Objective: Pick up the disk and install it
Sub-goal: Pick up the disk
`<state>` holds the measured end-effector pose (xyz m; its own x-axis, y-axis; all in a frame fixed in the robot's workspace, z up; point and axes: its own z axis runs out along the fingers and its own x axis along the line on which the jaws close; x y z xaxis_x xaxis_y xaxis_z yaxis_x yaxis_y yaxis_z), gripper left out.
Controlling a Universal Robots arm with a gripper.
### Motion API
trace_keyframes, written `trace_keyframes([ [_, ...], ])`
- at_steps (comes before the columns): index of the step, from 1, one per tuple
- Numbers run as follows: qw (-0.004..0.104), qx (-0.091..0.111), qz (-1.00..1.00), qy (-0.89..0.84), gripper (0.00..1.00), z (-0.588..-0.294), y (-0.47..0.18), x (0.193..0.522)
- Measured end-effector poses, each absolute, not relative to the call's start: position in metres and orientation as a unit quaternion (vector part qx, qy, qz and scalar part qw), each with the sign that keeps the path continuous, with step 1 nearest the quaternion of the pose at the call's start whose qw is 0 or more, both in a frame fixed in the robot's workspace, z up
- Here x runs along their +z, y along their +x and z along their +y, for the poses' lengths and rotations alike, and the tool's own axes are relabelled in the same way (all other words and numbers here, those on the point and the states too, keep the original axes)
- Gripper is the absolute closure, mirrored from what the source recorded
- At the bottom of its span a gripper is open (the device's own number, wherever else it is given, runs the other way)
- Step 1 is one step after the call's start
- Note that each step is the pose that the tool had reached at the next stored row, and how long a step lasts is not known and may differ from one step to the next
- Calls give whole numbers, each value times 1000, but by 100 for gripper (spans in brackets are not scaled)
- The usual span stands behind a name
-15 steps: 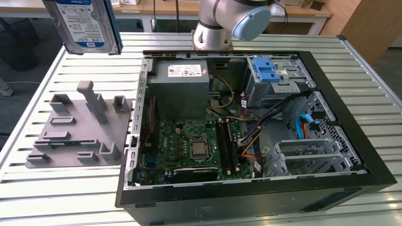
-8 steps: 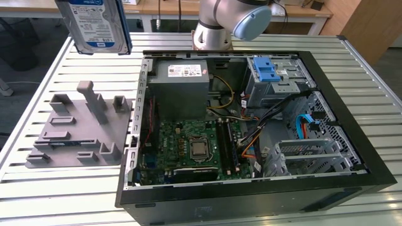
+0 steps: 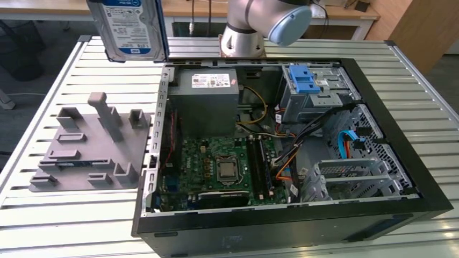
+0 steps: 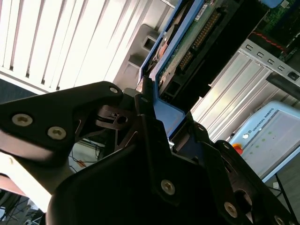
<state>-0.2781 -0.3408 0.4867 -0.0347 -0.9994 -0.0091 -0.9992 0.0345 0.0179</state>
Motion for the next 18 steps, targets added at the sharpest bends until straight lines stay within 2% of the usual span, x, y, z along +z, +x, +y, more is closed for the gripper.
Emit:
trace_keyframes([
  [9, 3, -10, -719, 695, 64, -343, -273, 487],
  [18, 3, -9, -719, 695, 64, -378, -274, 485],
])
